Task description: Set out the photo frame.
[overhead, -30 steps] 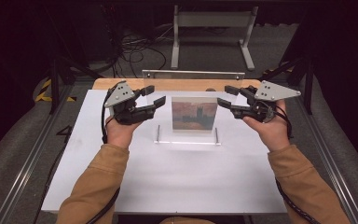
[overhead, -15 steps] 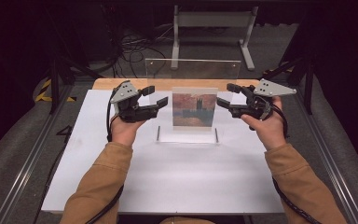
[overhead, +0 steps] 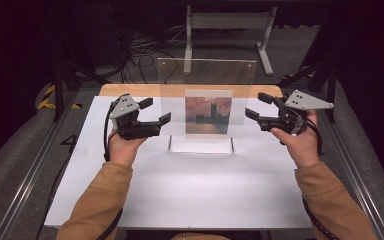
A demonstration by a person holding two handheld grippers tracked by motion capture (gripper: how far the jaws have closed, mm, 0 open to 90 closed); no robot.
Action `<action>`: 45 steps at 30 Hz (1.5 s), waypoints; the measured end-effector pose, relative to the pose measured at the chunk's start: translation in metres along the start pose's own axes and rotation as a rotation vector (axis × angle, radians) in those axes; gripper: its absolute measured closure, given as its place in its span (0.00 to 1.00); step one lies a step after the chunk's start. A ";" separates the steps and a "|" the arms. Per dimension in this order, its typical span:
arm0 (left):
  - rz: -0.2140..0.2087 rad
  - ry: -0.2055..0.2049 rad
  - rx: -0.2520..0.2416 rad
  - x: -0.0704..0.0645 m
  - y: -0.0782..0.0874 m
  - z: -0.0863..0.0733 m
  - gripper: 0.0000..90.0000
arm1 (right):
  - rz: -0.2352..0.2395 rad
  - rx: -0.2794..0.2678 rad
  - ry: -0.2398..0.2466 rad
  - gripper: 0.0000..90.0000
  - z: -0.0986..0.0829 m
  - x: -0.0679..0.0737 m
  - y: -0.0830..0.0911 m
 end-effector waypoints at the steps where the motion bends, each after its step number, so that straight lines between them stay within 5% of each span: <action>1: -0.002 0.001 0.002 -0.001 0.005 -0.001 0.19 | -0.002 0.003 0.003 0.30 0.000 0.001 0.003; 8: 0.003 -0.031 0.048 -0.009 0.039 -0.016 0.18 | 0.010 0.063 0.038 0.25 -0.011 0.015 0.031; 25: 0.026 -0.015 0.168 -0.015 0.089 -0.083 0.14 | 0.000 0.172 -0.048 0.20 -0.074 0.030 0.082; 41: 0.029 0.062 0.208 -0.008 0.092 -0.142 0.13 | 0.005 0.235 -0.128 0.18 -0.145 0.040 0.082; 45: 0.017 0.043 0.237 -0.008 0.087 -0.156 0.13 | 0.010 0.227 -0.164 0.18 -0.160 0.042 0.080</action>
Point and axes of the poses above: each handheld gripper's, and its own axes: y roughly backward along the jaws, z roughly out of its top, x roughly to its left, the point moved 9 cm from there along -y, roughly forward along the jaws, and after that the axes turned 4 degrees about z, right-handed, at the moved point
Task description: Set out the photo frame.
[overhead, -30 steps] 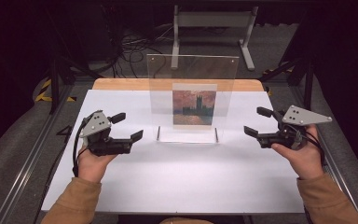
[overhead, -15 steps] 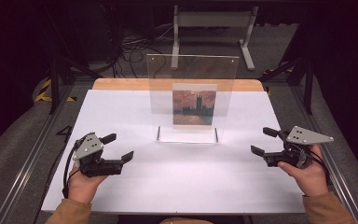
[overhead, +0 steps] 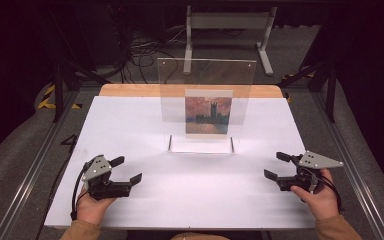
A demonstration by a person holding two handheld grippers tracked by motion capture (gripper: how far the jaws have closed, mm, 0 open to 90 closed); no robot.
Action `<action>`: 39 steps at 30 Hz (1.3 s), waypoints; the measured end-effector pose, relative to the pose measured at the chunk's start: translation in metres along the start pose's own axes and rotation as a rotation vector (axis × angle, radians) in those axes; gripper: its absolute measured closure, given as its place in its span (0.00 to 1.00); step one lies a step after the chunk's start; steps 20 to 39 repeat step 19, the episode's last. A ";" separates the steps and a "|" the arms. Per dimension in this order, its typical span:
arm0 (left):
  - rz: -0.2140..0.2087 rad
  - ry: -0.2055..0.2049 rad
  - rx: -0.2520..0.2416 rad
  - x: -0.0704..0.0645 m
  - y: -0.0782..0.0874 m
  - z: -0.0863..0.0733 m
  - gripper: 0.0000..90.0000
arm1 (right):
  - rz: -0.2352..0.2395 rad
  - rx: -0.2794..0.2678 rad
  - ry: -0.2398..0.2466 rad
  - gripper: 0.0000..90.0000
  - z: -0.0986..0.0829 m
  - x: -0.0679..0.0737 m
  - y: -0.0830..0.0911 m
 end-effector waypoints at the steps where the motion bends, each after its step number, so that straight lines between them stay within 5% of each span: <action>1: -0.009 0.007 -0.005 -0.001 -0.002 -0.002 0.13 | 0.000 0.003 -0.004 0.18 -0.003 0.000 -0.001; 11: -0.006 0.022 0.001 -0.004 -0.020 -0.014 0.13 | -0.018 0.078 -0.001 0.16 -0.022 -0.003 -0.013; 39: -0.008 0.028 -0.005 -0.003 -0.018 -0.013 0.13 | -0.023 0.073 -0.004 0.16 -0.021 -0.004 -0.013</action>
Point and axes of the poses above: each handheld gripper's, and its own axes: y roughly backward along the jaws, z roughly out of its top, x roughly to its left, the point moved 9 cm from there along -y, roughly forward along the jaws, and after that the axes turned 4 degrees about z, right-handed, at the moved point
